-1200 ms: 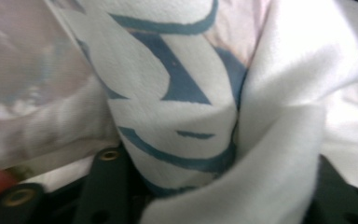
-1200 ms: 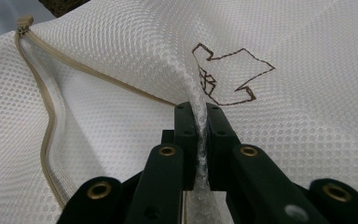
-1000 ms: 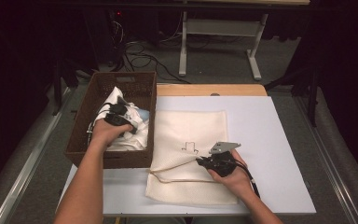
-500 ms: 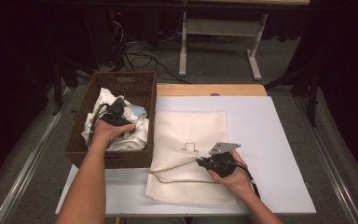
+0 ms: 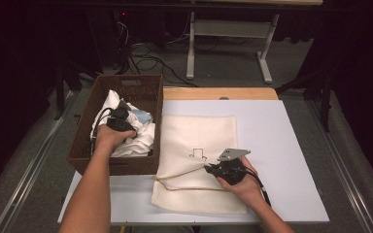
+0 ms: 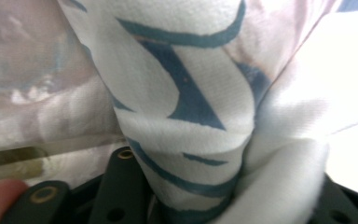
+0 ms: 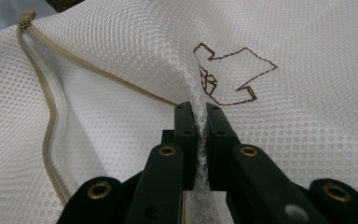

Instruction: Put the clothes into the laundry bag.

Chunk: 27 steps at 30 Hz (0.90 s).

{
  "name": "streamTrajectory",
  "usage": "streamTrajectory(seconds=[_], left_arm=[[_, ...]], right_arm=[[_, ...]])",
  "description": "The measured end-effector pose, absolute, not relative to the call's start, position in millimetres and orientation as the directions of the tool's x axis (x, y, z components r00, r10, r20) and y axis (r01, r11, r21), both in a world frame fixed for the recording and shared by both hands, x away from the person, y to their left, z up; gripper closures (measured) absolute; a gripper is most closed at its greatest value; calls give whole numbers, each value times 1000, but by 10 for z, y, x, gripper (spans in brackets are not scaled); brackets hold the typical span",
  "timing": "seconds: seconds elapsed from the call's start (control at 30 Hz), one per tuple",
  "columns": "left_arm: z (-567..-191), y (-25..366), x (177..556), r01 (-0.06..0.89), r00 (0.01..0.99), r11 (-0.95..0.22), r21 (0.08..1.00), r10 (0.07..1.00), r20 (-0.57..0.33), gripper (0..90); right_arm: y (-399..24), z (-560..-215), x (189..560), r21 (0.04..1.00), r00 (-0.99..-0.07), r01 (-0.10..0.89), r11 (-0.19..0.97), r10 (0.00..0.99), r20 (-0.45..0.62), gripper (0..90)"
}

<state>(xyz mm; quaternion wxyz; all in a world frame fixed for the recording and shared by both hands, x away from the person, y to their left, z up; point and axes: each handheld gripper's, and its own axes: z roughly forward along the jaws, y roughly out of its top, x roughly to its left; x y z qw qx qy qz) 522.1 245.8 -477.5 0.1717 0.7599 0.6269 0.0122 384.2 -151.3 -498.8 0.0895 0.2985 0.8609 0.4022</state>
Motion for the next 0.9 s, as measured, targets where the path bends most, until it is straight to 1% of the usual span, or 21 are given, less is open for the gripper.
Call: streamTrajectory(seconds=[0.1, 0.2, 0.3, 0.4, 0.47, 0.5, 0.6, 0.67, 0.83, 0.9], left_arm=[[-4714, 2471, 5196, 937, 236, -162, 310, 947, -219, 636], [-4634, 2459, 5152, 914, 267, -176, 366, 939, -217, 642], [-4526, 2470, 5117, 895, 259, -136, 424, 934, -247, 645], [-4434, 2470, 5085, 875, 281, -135, 464, 923, -262, 645], [-4360, 2486, 5050, 863, 279, -103, 495, 913, -298, 645], [-4360, 2486, 5050, 863, 279, -103, 495, 913, -298, 645], [-4234, 2480, 4977, 832, 281, -84, 548, 916, -287, 645], [-4199, 2475, 4958, 824, 287, -85, 561, 915, -283, 646], [-4031, 2420, 4869, 780, 324, -112, 616, 914, -245, 646], [-3985, 2416, 4843, 770, 329, -103, 630, 909, -254, 647]], right_arm=[[-1516, -4985, 3839, 750, -807, 438, 496, 584, 85, 866], [-1521, -4986, 3836, 750, -805, 440, 494, 587, 86, 866], [-1519, -4982, 3831, 755, -807, 431, 494, 586, 76, 867], [-1525, -4971, 3829, 764, -806, 422, 488, 588, 69, 868], [-1529, -4967, 3831, 771, -809, 414, 484, 584, 68, 868], [-1529, -4967, 3831, 771, -809, 414, 484, 584, 68, 868], [-1537, -4955, 3822, 780, -805, 414, 469, 588, 74, 868], [-1547, -4949, 3823, 786, -805, 409, 464, 588, 72, 868], [-1563, -4937, 3829, 789, -801, 412, 456, 594, 76, 869], [-1560, -4939, 3829, 789, -802, 412, 457, 592, 76, 869]])
